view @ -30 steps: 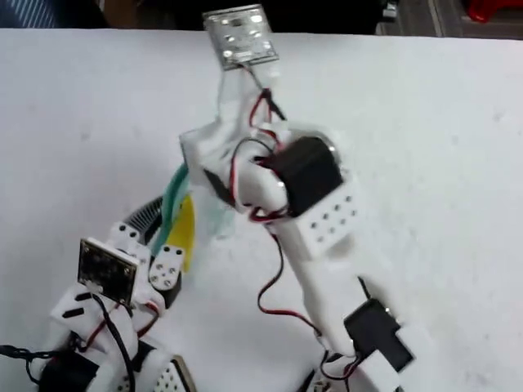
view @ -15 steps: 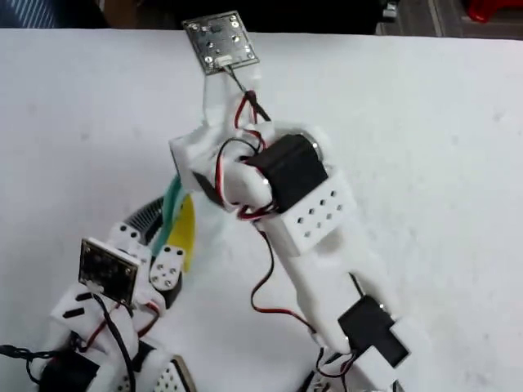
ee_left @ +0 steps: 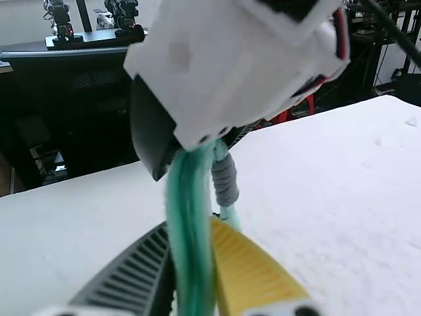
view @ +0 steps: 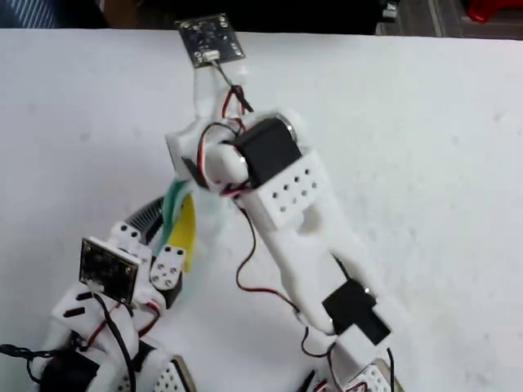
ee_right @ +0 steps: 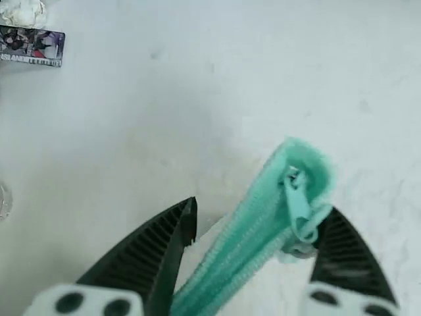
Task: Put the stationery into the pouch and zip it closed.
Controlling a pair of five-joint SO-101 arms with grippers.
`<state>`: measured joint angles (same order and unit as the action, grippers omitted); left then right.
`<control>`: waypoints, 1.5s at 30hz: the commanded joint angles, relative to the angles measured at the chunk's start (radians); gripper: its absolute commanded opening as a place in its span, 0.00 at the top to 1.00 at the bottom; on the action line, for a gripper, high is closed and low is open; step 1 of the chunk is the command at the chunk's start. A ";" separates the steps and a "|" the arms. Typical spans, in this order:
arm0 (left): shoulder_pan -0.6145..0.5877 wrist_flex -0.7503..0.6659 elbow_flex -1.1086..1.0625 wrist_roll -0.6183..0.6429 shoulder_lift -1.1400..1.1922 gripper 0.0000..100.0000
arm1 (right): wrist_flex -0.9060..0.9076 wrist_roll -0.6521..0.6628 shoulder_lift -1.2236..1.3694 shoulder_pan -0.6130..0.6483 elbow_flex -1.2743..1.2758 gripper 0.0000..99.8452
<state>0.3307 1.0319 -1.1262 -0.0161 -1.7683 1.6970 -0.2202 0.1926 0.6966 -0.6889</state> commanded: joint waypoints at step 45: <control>-0.404 -0.112 -0.107 0.239 0.013 0.72 | -0.495 0.259 0.317 -0.524 0.427 0.98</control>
<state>-0.0683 0.9521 -1.2398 0.2110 -1.7637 1.2290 0.0407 0.4948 0.1320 -0.3360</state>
